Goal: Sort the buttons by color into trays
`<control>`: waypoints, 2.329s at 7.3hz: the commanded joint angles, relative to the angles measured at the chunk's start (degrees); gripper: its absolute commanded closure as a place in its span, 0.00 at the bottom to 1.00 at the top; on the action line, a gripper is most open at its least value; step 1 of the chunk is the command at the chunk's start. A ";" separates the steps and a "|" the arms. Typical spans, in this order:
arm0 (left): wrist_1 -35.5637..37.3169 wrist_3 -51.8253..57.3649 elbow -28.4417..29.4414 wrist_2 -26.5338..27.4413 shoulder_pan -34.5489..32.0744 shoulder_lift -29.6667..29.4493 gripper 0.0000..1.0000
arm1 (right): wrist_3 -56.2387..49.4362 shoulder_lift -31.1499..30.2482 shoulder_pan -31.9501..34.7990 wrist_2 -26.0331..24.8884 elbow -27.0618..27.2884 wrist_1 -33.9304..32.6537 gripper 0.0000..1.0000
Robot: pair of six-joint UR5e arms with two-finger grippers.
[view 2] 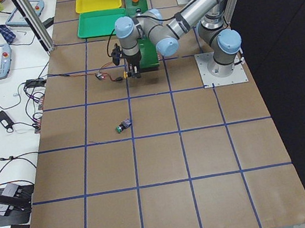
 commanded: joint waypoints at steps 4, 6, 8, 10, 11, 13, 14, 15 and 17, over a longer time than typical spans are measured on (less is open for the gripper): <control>1.39 -14.17 -1.61 -3.26 -15.83 -1.78 0.79 | -28.06 0.10 -0.45 0.35 9.51 -18.84 0.00; 1.30 -15.94 -3.18 -2.92 -16.45 -1.43 0.59 | -35.62 0.36 -0.54 3.33 9.60 -18.85 0.00; 1.13 -18.12 -4.24 -2.39 -16.54 -0.29 0.59 | -45.54 2.11 -0.80 3.52 9.51 -18.94 0.00; 1.13 -19.11 -4.07 -2.30 -16.54 -0.73 0.00 | -58.29 4.39 -0.80 2.64 9.42 -19.38 0.00; 0.61 -18.93 -2.77 -2.30 -15.84 0.06 0.00 | -58.78 4.67 -0.80 2.38 9.25 -19.73 0.00; -2.62 -8.30 2.58 -0.56 -10.08 -1.50 0.00 | -58.78 5.89 -1.59 0.10 9.07 -19.82 0.00; -2.82 2.24 3.91 0.59 -1.25 -2.65 0.00 | -58.95 7.73 -2.11 -0.87 8.38 -19.91 0.00; -2.04 9.13 4.28 0.43 8.15 -5.10 0.00 | -60.78 9.66 -2.29 -0.88 7.93 -19.91 0.00; 4.19 22.87 11.27 0.69 17.26 -14.82 0.00 | -62.91 10.12 -2.29 -0.88 8.11 -20.17 0.00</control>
